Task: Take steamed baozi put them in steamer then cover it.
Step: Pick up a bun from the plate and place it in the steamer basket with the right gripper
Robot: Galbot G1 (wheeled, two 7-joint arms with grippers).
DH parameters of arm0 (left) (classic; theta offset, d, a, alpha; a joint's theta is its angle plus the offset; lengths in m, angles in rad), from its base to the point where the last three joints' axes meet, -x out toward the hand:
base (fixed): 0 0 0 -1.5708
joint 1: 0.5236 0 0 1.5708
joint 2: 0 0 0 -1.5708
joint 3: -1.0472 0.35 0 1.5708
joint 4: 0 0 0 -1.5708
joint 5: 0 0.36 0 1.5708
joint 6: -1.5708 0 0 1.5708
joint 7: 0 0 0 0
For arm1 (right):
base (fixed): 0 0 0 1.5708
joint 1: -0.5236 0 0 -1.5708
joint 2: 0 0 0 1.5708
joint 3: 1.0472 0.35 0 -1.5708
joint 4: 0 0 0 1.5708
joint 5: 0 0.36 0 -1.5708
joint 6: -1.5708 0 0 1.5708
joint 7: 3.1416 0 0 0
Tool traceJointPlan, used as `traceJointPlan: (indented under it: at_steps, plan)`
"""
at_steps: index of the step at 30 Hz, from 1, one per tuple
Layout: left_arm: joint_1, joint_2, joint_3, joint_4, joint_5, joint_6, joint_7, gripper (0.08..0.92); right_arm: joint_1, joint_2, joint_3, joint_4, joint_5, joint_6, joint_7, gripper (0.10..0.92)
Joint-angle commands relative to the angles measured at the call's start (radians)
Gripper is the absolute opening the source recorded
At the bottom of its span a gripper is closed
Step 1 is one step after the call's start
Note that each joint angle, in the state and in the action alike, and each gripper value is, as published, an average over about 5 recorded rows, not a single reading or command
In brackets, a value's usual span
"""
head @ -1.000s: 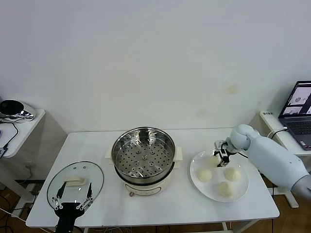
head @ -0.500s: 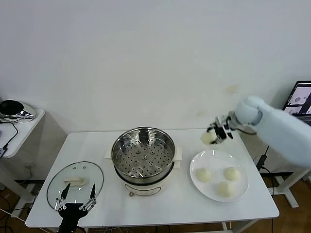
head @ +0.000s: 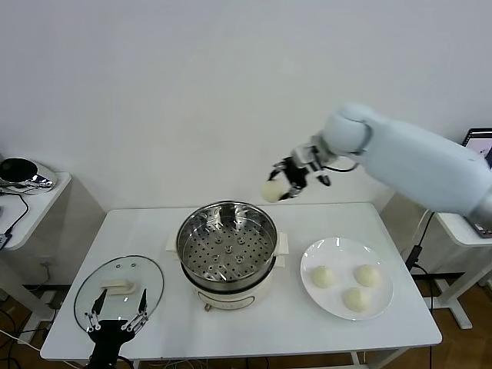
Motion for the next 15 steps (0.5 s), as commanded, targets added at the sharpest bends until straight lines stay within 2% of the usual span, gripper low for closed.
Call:
traceJointPlan:
  at_steps: [1, 15]
  plan:
    - [0.0, 0.001, -0.001, 0.0, -0.006, 0.0, 0.0, 0.823, 0.014, 0.224, -0.135, -0.096, -0.134, 0.182, 0.03, 0.594]
    - [-0.001, -0.009, -0.012, -0.018, -0.011, -0.003, -0.002, 0.823, -0.107, 0.285, -0.139, -0.236, -0.371, 0.372, 0.111, 0.602]
